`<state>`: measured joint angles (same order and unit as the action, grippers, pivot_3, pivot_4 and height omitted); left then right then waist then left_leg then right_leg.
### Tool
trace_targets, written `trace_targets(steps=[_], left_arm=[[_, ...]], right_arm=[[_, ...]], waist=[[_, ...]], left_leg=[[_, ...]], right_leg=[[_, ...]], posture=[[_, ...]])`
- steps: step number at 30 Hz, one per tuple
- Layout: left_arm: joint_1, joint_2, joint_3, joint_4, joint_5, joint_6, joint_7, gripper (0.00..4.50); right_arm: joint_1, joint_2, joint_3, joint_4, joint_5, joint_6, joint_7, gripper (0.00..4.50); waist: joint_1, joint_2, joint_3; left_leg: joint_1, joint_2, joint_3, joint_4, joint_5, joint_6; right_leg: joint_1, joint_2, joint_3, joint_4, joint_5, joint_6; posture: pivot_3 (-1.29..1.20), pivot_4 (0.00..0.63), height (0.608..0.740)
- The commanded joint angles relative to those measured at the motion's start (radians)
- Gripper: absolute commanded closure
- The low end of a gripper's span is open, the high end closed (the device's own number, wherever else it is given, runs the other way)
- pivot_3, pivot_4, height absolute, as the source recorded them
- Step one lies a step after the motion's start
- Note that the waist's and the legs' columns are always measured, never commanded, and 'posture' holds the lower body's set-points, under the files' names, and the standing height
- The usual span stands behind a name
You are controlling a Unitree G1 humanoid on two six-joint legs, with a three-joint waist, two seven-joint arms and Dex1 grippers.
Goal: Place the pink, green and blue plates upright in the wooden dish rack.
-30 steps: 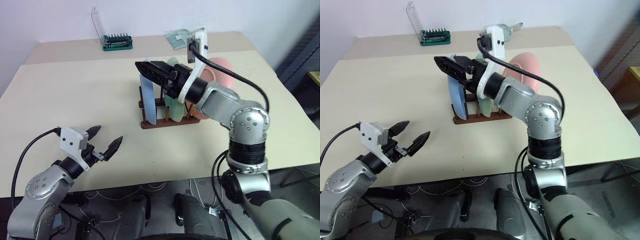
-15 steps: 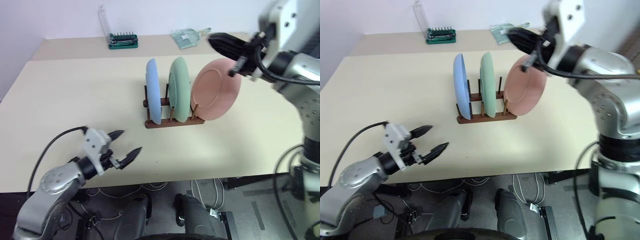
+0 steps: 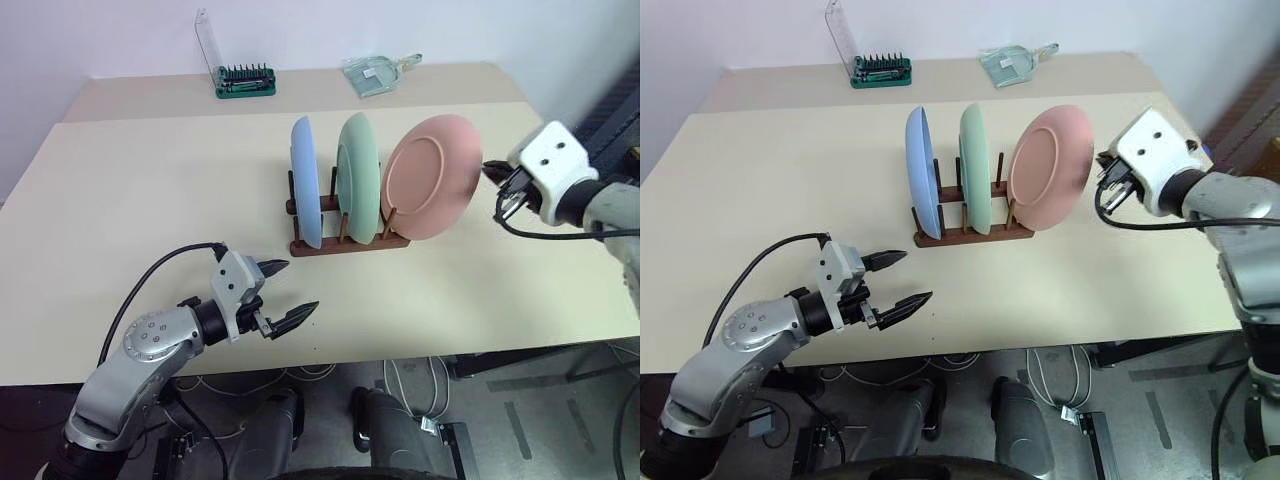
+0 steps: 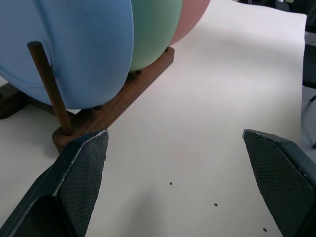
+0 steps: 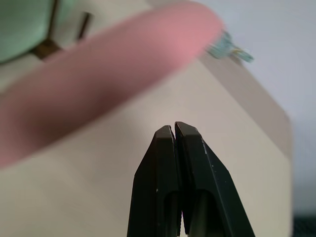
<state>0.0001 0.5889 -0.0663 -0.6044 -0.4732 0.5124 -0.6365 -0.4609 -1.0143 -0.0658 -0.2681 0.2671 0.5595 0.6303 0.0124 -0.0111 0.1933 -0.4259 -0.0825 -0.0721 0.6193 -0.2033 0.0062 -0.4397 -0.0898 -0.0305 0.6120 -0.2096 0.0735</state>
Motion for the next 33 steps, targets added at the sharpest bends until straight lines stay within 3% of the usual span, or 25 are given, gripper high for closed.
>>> trace_targets(steps=[1,14,19,27,33], left_arm=[[0.015,-0.009,0.014,-0.028,0.001,-0.018,0.007,0.0],[0.041,-0.036,0.03,-0.029,0.011,-0.032,0.034,0.0],[0.06,-0.038,0.159,0.079,0.036,-0.082,0.075,0.0],[0.203,0.033,0.396,0.25,0.088,-0.212,0.031,0.0],[0.242,0.023,0.439,0.263,0.072,-0.223,0.019,0.0]], right_arm=[[-0.043,0.029,-0.029,-0.075,0.035,-0.014,0.038,4.44],[-0.085,0.049,-0.02,-0.051,-0.003,-0.014,0.077,4.44],[0.017,0.058,-0.057,0.111,-0.047,-0.108,0.08,4.44],[0.133,0.164,-0.124,0.403,-0.047,-0.315,0.077,4.44],[0.127,0.237,-0.132,0.492,-0.028,-0.365,0.092,4.44]], waist=[[0.0,0.0,0.0],[0.002,0.0,0.0],[0.002,-0.002,-0.001],[0.0,-0.001,-0.001],[0.0,0.0,-0.001]], left_leg=[[0.0,0.0,0.0,0.0,0.0,0.0],[0.0,0.0,0.0,0.002,0.0,0.001],[0.001,0.0,0.0,0.003,0.0,0.001],[0.001,0.0,0.001,0.005,-0.001,0.001],[0.002,0.001,0.001,0.006,-0.001,0.001]], right_leg=[[0.0,0.0,0.0,0.0,0.0,0.0],[0.001,0.0,0.0,0.0,0.0,0.0],[0.002,0.0,0.0,0.0,0.001,-0.001],[0.003,0.0,0.0,0.001,0.002,-0.002],[0.003,0.001,0.0,0.001,0.002,-0.002]], posture=[[0.0,0.15,0.74],[0.0,0.15,0.74],[0.0,0.15,0.74],[0.0,0.15,0.74],[0.0,0.15,0.74]])
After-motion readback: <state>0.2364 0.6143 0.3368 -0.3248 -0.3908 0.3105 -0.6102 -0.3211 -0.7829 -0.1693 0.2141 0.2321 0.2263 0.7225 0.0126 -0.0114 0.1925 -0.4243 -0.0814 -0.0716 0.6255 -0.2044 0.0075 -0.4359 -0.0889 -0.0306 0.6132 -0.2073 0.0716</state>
